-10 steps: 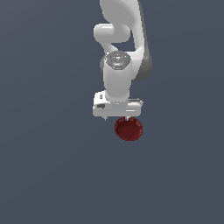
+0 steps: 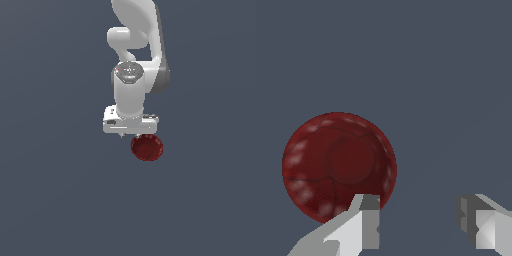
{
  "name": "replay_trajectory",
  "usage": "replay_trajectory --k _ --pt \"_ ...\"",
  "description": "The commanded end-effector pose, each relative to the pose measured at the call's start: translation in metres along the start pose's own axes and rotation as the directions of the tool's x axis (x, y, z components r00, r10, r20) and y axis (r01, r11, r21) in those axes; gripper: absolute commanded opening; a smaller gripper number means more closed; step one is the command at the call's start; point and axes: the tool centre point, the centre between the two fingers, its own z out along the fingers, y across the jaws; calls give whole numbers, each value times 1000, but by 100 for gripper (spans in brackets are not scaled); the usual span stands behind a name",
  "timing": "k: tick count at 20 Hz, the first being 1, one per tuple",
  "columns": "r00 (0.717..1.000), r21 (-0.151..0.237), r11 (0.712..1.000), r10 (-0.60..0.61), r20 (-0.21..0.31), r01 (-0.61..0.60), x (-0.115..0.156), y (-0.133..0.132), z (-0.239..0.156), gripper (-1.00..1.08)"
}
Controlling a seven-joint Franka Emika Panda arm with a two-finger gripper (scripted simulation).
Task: Pick up the object and move it to a goal position.
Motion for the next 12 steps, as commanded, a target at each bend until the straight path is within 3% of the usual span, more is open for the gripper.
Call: replay_trajectory --k 1,7,12 --pt "1000 2 1000 1 1 -1 0 0 0 28" --pt "1000 34 999 10 13 -11 -2 0 9 28" --pt "999 91 995 28 34 -31 -6 -1 24 28"
